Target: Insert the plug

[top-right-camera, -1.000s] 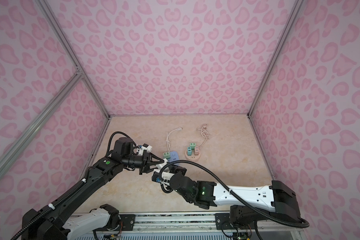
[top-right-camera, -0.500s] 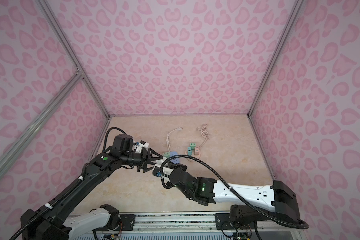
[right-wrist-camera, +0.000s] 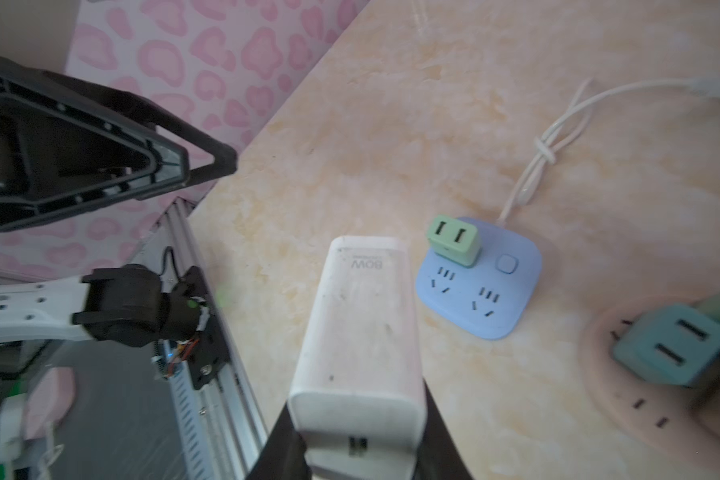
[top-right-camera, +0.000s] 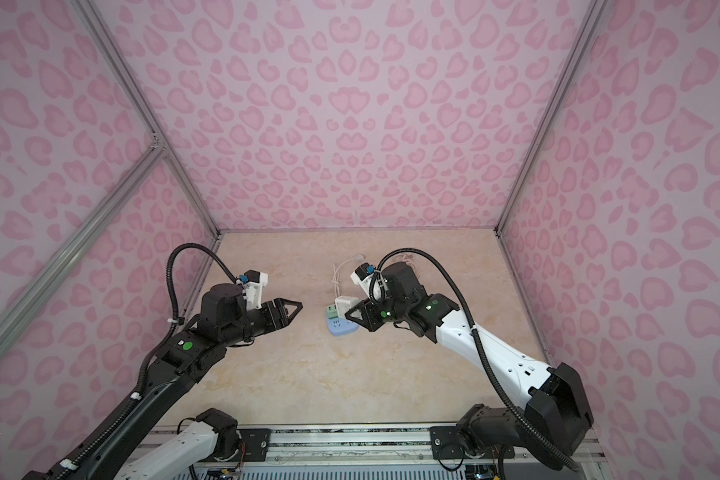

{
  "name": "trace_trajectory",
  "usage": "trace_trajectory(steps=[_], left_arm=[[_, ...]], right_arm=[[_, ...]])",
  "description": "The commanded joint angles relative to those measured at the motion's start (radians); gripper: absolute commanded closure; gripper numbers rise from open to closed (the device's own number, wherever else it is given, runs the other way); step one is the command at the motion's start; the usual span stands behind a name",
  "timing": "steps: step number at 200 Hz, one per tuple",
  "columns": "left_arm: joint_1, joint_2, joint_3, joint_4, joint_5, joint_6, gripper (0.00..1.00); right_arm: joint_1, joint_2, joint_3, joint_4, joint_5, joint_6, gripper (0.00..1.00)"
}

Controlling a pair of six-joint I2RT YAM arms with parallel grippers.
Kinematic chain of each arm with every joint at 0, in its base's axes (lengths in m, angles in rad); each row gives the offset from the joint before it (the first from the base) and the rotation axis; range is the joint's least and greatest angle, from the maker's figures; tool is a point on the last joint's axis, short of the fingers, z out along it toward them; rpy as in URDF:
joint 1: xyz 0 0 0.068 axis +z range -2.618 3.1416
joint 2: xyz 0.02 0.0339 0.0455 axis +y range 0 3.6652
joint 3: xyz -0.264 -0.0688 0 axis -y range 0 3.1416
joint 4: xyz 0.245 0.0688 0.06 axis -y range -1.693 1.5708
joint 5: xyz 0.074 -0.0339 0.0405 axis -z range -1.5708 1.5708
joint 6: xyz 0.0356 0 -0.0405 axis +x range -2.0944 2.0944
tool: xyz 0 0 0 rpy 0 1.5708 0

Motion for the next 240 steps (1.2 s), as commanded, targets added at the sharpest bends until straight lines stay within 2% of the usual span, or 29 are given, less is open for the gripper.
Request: trace_trajectory(steps=[1, 17, 52, 103, 122, 153, 200, 240], left_arm=[[0.0, -0.012, -0.04, 0.272, 0.231, 0.025, 0.37], [0.0, -0.017, -0.07, 0.371, 0.319, -0.02, 0.37], [-0.004, -0.025, -0.096, 0.483, 0.399, -0.073, 0.4], [-0.067, -0.021, -0.087, 0.435, 0.393, -0.041, 0.42], [-0.078, -0.008, -0.082, 0.402, 0.353, -0.03, 0.44], [-0.078, -0.009, -0.081, 0.386, 0.314, -0.03, 0.45], [-0.077, -0.033, -0.034, 0.272, 0.242, 0.033, 0.46], [-0.077, 0.024, -0.043, 0.342, 0.288, 0.001, 0.46]], right_arm=[[-0.02, 0.001, -0.027, 0.08, -0.314, 0.176, 1.0], [-0.024, -0.005, -0.062, 0.192, -0.377, 0.248, 1.0], [-0.024, 0.016, -0.093, 0.348, -0.446, 0.356, 1.0], [-0.036, 0.06, -0.17, 0.814, -0.53, 0.671, 1.0], [-0.04, 0.071, -0.183, 0.922, -0.546, 0.753, 1.0], [-0.054, 0.057, -0.199, 0.89, -0.539, 0.74, 1.0], [-0.075, -0.014, -0.202, 0.652, -0.521, 0.587, 1.0], [-0.063, -0.03, -0.212, 0.69, -0.541, 0.607, 1.0]])
